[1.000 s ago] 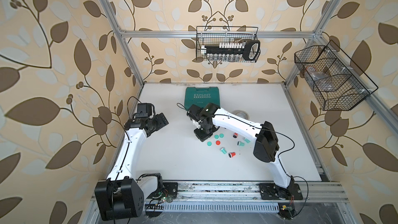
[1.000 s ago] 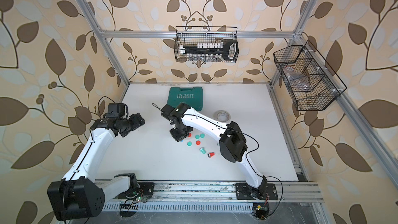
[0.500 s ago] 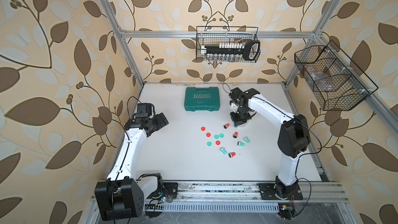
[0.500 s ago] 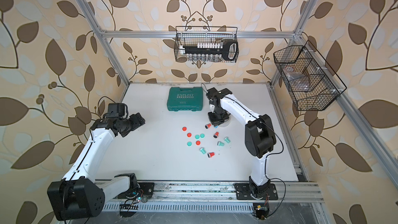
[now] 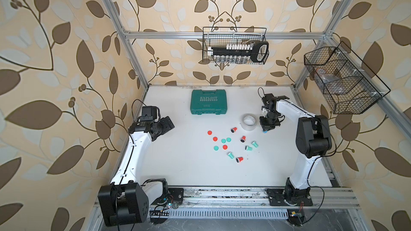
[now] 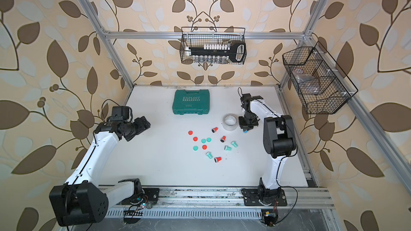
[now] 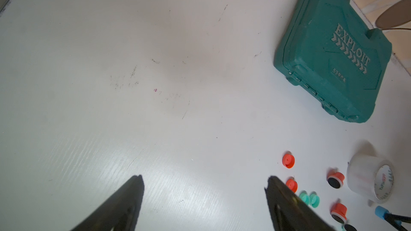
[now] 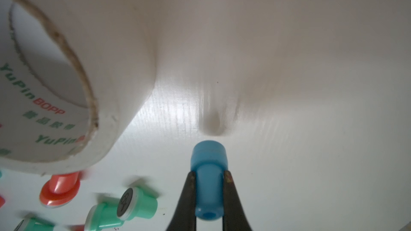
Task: Close the stamp cap
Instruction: Place the stamp at the center of the board.
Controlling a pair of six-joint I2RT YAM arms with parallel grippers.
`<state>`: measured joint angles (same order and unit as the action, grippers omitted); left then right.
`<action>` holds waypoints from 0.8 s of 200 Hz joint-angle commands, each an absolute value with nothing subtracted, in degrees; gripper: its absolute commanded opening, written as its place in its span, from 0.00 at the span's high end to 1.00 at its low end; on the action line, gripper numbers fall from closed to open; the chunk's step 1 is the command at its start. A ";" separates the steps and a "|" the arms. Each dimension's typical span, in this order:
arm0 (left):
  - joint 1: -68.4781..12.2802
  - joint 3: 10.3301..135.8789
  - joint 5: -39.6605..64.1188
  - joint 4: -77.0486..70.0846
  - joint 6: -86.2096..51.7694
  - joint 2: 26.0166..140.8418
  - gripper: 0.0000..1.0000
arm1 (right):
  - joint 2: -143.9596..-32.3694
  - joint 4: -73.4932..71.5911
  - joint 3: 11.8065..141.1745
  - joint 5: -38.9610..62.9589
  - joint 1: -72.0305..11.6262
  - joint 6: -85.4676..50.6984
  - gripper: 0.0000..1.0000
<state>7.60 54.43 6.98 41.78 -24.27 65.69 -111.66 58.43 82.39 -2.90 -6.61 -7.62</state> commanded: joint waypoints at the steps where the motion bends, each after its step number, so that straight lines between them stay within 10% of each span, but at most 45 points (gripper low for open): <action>1: 7.72 55.02 6.65 41.40 -23.48 65.91 0.11 | -114.17 56.35 81.47 -4.07 -6.69 -6.94 0.99; 66: 7.71 55.00 6.66 41.40 -23.47 66.01 0.11 | -114.03 57.28 82.75 -4.15 -6.69 -7.21 0.71; 160: 7.72 55.01 6.60 41.40 -23.50 65.77 0.11 | -99.43 60.70 81.30 -4.59 -9.14 -8.70 0.67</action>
